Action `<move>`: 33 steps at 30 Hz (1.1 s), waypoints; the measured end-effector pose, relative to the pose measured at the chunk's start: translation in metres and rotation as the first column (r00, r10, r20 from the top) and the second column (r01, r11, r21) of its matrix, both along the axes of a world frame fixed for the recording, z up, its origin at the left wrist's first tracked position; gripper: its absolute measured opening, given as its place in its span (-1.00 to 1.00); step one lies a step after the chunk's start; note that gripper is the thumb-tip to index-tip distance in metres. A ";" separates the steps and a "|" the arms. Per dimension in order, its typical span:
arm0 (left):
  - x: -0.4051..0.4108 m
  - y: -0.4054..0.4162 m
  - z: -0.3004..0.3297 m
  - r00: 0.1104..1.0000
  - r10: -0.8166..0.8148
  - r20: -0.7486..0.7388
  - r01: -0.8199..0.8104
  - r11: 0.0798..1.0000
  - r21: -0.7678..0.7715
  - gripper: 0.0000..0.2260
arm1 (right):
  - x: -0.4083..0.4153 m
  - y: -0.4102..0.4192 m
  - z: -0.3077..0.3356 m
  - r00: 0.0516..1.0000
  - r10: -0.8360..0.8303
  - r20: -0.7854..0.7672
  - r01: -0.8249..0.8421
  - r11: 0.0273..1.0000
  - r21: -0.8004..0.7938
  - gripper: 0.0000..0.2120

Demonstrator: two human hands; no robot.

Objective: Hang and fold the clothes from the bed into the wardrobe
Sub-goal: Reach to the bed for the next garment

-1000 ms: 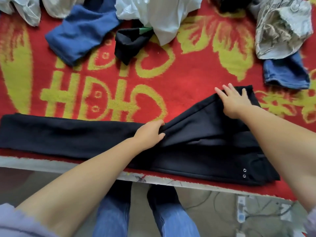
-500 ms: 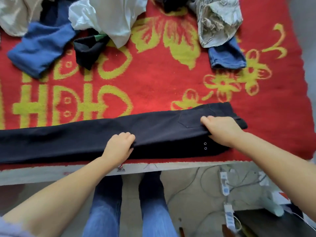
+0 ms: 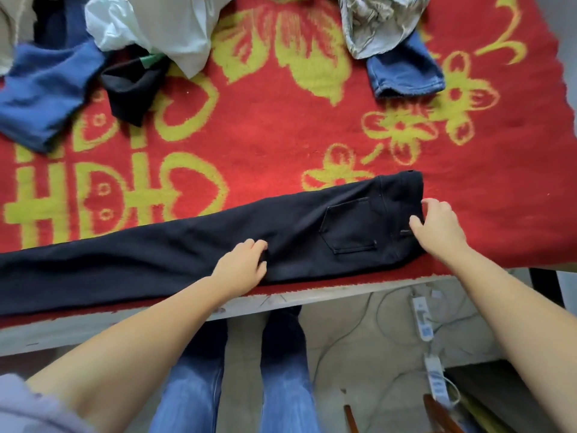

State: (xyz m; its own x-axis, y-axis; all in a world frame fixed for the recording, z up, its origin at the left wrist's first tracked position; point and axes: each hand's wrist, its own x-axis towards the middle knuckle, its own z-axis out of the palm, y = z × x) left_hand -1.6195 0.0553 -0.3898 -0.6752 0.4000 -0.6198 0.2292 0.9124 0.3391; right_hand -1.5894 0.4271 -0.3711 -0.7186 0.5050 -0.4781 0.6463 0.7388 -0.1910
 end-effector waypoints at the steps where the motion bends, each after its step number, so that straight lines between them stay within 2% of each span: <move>1: -0.004 0.016 0.002 0.992 0.113 0.048 -0.117 0.987 0.107 -0.66 | -0.004 0.005 -0.004 0.991 -0.114 0.070 0.119 0.990 -0.072 -0.45; 2: -0.009 0.034 0.005 0.953 0.241 0.184 -0.275 0.943 0.189 -0.64 | -0.005 0.008 -0.009 0.966 -0.209 0.155 0.235 0.957 -0.172 -0.36; 3: -0.013 0.054 0.008 0.850 0.357 0.388 -0.463 0.858 0.222 -0.62 | -0.004 0.009 -0.017 0.937 -0.273 0.216 0.328 0.901 -0.283 -0.34; 4: -0.017 0.073 0.011 0.678 0.429 0.597 -0.642 0.741 0.197 -0.60 | -0.002 0.008 -0.023 0.919 -0.318 0.232 0.386 0.841 -0.378 -0.36; 5: -0.020 0.088 0.012 0.509 0.448 0.735 -0.757 0.639 0.134 -0.56 | -0.001 0.008 -0.028 0.910 -0.359 0.208 0.415 0.798 -0.436 -0.39; 6: -0.022 0.101 0.013 0.396 0.447 0.802 -0.815 0.574 0.082 -0.52 | 0.000 0.007 -0.031 0.901 -0.398 0.171 0.429 0.765 -0.480 -0.44; 9: -0.029 0.113 0.013 0.168 0.481 0.860 -0.922 0.385 -0.035 -0.43 | -0.006 0.004 -0.025 0.922 -0.387 0.036 0.330 0.730 -0.599 -0.68; 12: -0.034 0.105 0.016 0.000 0.446 0.895 -0.969 0.222 -0.111 -0.41 | -0.019 -0.010 0.009 0.937 -0.337 -0.091 0.200 0.732 -0.652 -0.77; 14: -0.034 0.092 0.025 -0.028 0.372 0.928 -0.977 0.187 -0.104 -0.41 | -0.029 -0.032 0.040 0.951 -0.261 -0.168 0.064 0.695 -0.716 -0.80; 16: -0.035 0.073 0.038 -0.030 0.266 0.963 -0.983 0.168 -0.077 -0.37 | -0.038 -0.069 0.074 0.971 -0.111 -0.210 -0.098 0.619 -0.779 -0.75; 18: -0.037 0.046 0.050 0.000 0.120 0.993 -0.988 0.156 -0.019 -0.32 | -0.045 -0.118 0.092 0.962 0.149 -0.230 -0.273 0.602 -0.751 -0.62; 20: -0.039 0.013 0.058 0.047 0.060 0.997 -0.989 0.143 0.038 -0.29 | -0.049 -0.174 0.089 0.897 0.399 -0.188 -0.417 0.626 -0.659 -0.45; 22: -0.037 -0.017 0.058 0.086 0.148 0.985 -0.989 0.129 0.066 -0.35 | -0.049 -0.228 0.076 0.862 0.489 -0.134 -0.466 0.661 -0.588 -0.34; 23: -0.033 -0.030 0.054 0.077 0.237 0.968 -0.993 0.101 0.054 -0.43 | -0.047 -0.252 0.070 0.842 0.527 -0.117 -0.491 0.658 -0.571 -0.32; 26: -0.021 -0.058 0.031 0.005 0.515 0.857 -0.999 -0.036 0.028 -0.78 | -0.037 -0.297 0.050 0.747 0.664 -0.024 -0.513 0.554 -0.656 -0.34; 28: -0.019 -0.069 0.015 0.023 0.664 0.747 -0.996 -0.051 0.076 -0.88 | -0.026 -0.303 0.041 0.727 0.687 -0.007 -0.487 0.508 -0.710 -0.44; 29: -0.020 -0.072 0.009 0.054 0.696 0.716 -0.993 -0.037 0.111 -0.88 | -0.021 -0.298 0.038 0.767 0.640 -0.050 -0.492 0.536 -0.686 -0.51; 31: -0.024 -0.073 0.003 0.148 0.728 0.669 -0.983 0.034 0.181 -0.86 | -0.015 -0.277 0.031 0.849 0.468 -0.244 -0.522 0.681 -0.514 -0.62; 33: -0.026 -0.071 -0.002 0.242 0.764 0.598 -0.965 0.125 0.232 -0.83 | -0.014 -0.249 0.022 0.822 0.454 -0.342 -0.549 0.790 -0.271 -0.55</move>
